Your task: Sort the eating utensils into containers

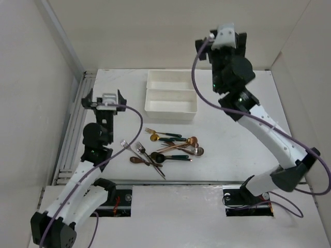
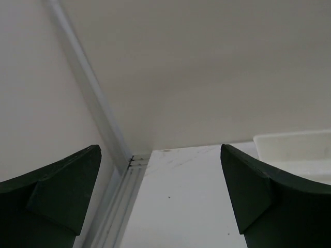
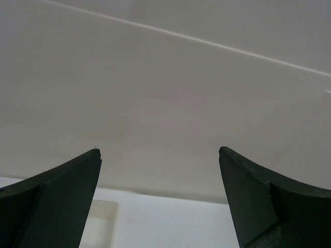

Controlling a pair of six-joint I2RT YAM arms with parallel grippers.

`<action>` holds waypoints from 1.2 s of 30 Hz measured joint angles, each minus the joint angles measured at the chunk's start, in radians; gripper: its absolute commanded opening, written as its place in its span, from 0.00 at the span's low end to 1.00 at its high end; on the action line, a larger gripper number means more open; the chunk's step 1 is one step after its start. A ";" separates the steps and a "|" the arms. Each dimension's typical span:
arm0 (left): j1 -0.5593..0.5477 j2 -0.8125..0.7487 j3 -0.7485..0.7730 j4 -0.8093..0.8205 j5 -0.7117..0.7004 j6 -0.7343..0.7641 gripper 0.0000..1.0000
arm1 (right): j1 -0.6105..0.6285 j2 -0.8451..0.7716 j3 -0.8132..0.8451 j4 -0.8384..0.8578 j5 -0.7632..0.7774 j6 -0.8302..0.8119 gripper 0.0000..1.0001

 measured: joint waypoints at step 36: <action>0.332 -0.119 0.335 -1.175 -0.074 -0.761 0.95 | 0.443 0.722 0.054 -0.863 -0.618 0.973 0.29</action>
